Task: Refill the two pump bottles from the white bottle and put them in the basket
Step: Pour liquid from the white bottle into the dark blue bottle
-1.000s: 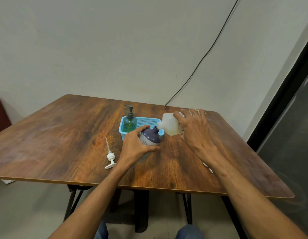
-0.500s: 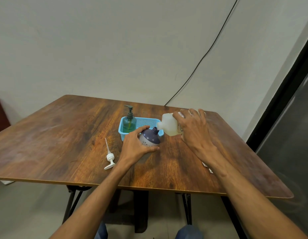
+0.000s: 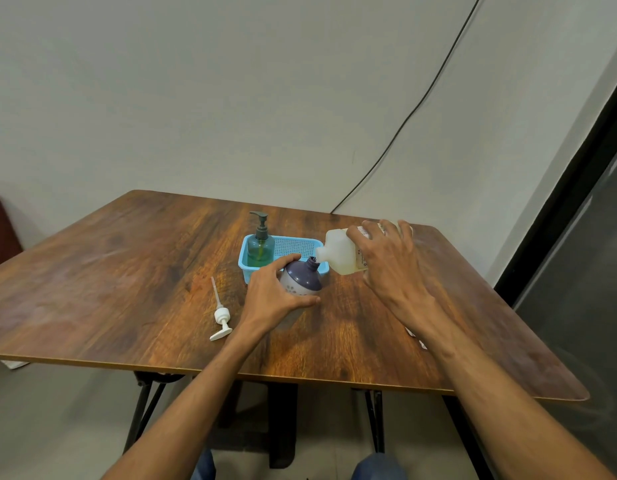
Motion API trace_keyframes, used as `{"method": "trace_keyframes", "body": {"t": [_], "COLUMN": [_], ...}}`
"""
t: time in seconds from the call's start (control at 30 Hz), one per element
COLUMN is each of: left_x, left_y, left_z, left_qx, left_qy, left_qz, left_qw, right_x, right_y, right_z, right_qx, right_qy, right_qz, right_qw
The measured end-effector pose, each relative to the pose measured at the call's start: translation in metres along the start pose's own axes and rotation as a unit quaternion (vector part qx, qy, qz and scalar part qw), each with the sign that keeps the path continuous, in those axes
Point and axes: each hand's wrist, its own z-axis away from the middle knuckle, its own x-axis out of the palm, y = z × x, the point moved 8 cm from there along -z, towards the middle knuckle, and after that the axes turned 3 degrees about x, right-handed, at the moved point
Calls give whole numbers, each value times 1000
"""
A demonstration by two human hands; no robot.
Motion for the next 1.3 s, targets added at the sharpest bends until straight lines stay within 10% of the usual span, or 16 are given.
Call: {"method": "trace_keyframes", "body": {"t": [1.3], "left_x": [2], "left_y": [1], "left_z": [1], "left_qx": [-1], "left_qy": [-5], "left_qz": [-2], "left_qw": [1000], "right_x": [0], "right_y": [0], "right_z": [-1], "right_qx": [-5], "right_qy": [8], "right_qz": [6], "right_qw": [1000]}}
